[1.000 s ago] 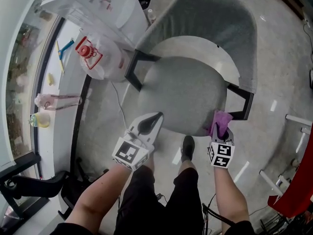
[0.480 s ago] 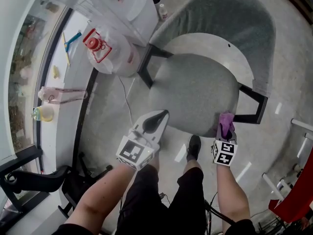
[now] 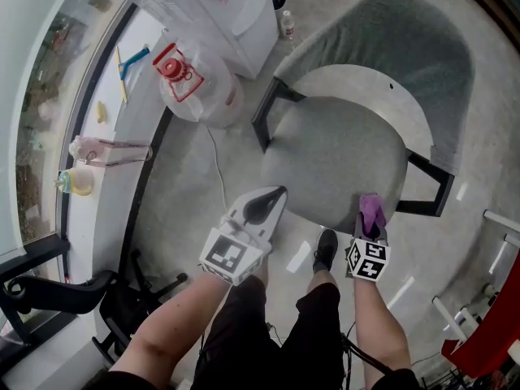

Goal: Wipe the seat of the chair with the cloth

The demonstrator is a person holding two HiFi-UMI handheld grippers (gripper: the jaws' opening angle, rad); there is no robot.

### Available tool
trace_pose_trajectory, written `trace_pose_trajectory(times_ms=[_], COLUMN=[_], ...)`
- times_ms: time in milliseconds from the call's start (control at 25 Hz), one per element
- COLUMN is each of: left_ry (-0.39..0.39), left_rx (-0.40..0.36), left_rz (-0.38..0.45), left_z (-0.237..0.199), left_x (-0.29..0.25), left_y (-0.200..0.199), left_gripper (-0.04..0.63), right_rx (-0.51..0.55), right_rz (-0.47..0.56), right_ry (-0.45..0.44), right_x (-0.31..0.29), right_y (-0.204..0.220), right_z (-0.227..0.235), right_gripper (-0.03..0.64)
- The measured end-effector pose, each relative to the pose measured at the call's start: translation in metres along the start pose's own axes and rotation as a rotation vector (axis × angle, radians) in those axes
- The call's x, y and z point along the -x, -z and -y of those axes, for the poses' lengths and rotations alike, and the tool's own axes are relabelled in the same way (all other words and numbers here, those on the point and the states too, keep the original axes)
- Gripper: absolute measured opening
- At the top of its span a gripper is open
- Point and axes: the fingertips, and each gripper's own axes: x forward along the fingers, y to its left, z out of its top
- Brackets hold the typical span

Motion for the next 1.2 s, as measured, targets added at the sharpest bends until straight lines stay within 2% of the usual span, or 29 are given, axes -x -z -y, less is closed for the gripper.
trace_pose_trajectory(times_ms=[80, 280, 400, 640, 840, 1200], left_ry=[-0.009, -0.012, -0.029, -0.067, -0.075, -0.099], left_rx=[0.016, 0.001, 0.024, 0.056, 0.023, 0.071], left_rz=[0.002, 0.017, 0.021, 0.025, 0.008, 0.019], left_z=[-0.006, -0.025, -0.035, -0.059, -0.073, -0.091], left_x=[0.004, 0.018, 0.027, 0.041, 0.057, 0.082], left_y=[-0.003, -0.004, -0.007, -0.009, -0.003, -0.001], left_gripper=[0.008, 0.008, 0.008, 0.008, 0.008, 0.008], right_rx=[-0.005, -0.005, -0.010, -0.014, 0.007, 0.074], right_rz=[-0.001, -0.004, -0.002, -0.015, -0.025, -0.038], right_ry=[-0.008, -0.047, -0.068, -0.188, -0.217, -0.313], right_x=[-0.003, -0.009, -0.013, -0.027, -0.036, -0.052], right_y=[-0.002, -0.010, -0.014, -0.020, -0.028, -0.042], right_z=[-0.010, -0.043, -0.062, -0.125, -0.164, -0.234], right_gripper=[0.064, 0.064, 0.064, 0.064, 0.064, 0.064])
